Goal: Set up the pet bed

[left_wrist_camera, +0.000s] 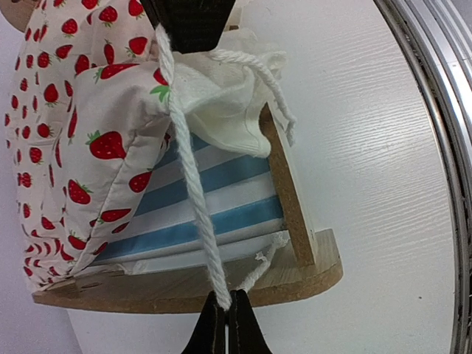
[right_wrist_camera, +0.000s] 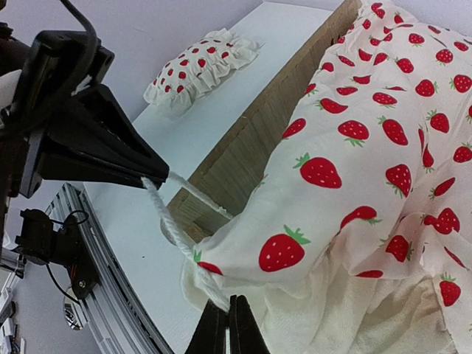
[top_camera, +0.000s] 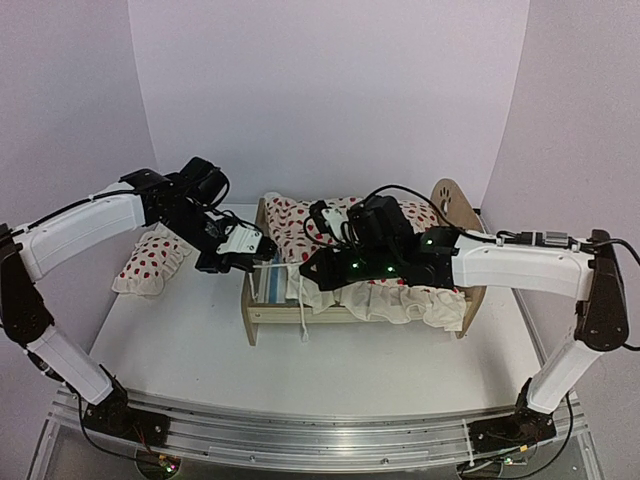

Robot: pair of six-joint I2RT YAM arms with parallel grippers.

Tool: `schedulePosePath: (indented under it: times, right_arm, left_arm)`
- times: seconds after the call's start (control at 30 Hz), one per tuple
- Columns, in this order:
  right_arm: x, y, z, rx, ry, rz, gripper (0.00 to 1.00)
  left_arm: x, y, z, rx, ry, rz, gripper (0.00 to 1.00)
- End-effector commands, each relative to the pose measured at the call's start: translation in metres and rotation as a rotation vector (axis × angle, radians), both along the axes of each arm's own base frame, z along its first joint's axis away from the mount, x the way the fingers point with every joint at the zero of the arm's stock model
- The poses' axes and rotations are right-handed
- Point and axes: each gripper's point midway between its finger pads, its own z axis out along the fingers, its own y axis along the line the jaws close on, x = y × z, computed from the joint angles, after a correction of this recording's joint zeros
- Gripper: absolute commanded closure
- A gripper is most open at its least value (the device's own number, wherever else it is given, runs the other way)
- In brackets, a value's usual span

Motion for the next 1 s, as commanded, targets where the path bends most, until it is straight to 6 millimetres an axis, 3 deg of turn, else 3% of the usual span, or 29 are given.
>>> schedulePosePath:
  times: [0.0,0.13,0.2,0.23,0.3,0.37,0.53,0.63,0.73,0.83,0.97]
  right_arm:
    - [0.004,-0.003,-0.021,-0.042,0.061,-0.020,1.00]
    - [-0.002,0.006,-0.026,-0.028,0.093,0.011,1.00]
    - [-0.004,0.010,-0.030,-0.028,0.105,0.020,1.00]
    - [-0.006,0.012,-0.032,-0.027,0.113,0.026,1.00]
    - [-0.012,0.020,-0.037,-0.017,0.142,0.053,0.96]
    - [-0.019,0.028,-0.043,-0.015,0.176,0.090,0.86]
    - [-0.027,0.029,-0.040,0.002,0.209,0.105,0.63]
    - [-0.033,0.021,-0.032,-0.005,0.200,0.121,0.54]
    - [-0.046,0.010,-0.019,-0.009,0.187,0.167,0.49]
    - [-0.054,-0.004,-0.005,-0.006,0.160,0.182,0.46]
    - [-0.046,-0.033,-0.004,-0.033,0.125,0.094,0.45]
  left_arm:
    - [0.006,-0.002,-0.025,0.013,0.112,0.087,1.00]
    - [0.005,-0.003,-0.048,0.053,0.203,0.122,0.97]
    - [0.002,0.002,-0.060,0.087,0.232,0.130,0.82]
    - [0.000,0.003,-0.061,0.091,0.237,0.129,0.70]
    - [-0.007,0.002,-0.056,0.069,0.244,0.105,0.52]
    - [-0.010,-0.001,-0.044,0.030,0.235,0.088,0.43]
    - [-0.019,-0.007,-0.025,-0.020,0.269,0.073,0.41]
    - [-0.028,-0.012,-0.040,0.014,0.302,0.108,0.46]
    - [-0.033,-0.016,-0.048,0.040,0.290,0.114,0.47]
    - [-0.035,-0.030,-0.032,0.004,0.221,0.085,0.46]
    - [-0.031,-0.042,-0.018,-0.016,0.148,0.073,0.46]
